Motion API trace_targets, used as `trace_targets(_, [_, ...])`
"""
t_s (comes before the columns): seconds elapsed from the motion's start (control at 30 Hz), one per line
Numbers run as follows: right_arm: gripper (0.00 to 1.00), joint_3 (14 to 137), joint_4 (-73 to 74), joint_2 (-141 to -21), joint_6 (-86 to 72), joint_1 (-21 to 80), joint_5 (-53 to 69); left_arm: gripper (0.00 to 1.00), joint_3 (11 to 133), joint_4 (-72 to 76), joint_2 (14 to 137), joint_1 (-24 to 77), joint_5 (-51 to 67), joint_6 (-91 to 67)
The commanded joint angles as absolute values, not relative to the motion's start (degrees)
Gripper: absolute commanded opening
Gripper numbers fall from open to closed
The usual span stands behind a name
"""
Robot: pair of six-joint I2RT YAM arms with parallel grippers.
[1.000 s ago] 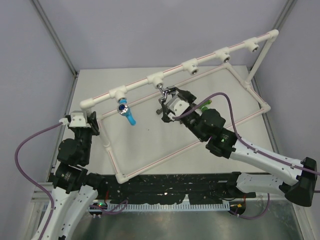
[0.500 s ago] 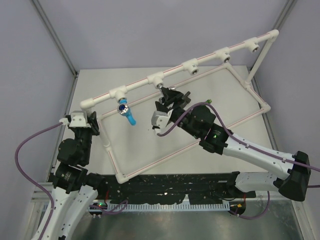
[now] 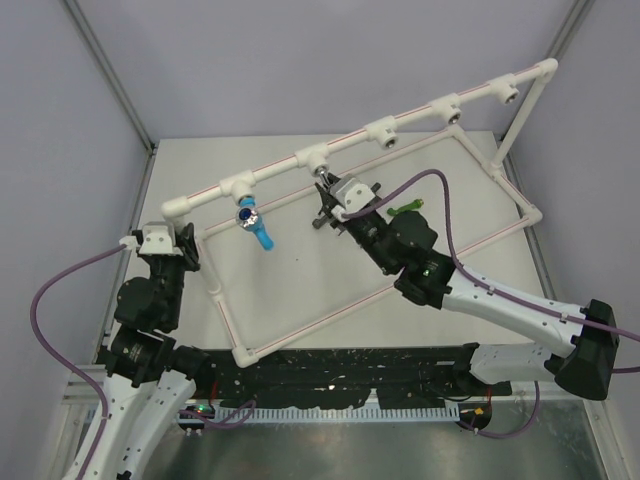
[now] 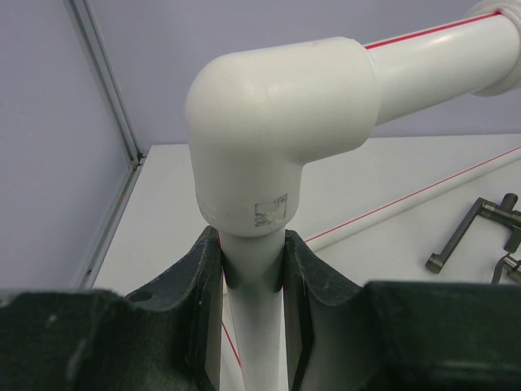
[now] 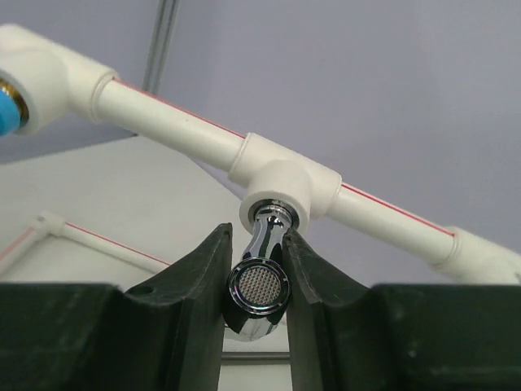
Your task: Install the water faucets
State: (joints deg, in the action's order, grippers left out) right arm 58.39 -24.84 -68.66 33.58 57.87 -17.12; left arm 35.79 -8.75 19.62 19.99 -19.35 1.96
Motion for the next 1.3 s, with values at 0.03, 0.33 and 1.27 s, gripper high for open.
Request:
trace_targets(0.03, [0.05,58.4,-31.9,-66.6,-6.0,55.7,-23.1,0.0,35.3,-11.9,19.4,20.7,-16.7,3.4])
trace_targets(0.33, [0.06,47.2,-33.5,-64.3,-69.8,50.5,-30.1,0.0,35.4,-11.9,19.2,20.7,-16.7,3.5])
trace_targets(1.27, [0.65,68.3,6.9,-55.9,64.3,55.7,3.4,0.0,35.4,-11.9,19.9,20.7,-16.3,3.3])
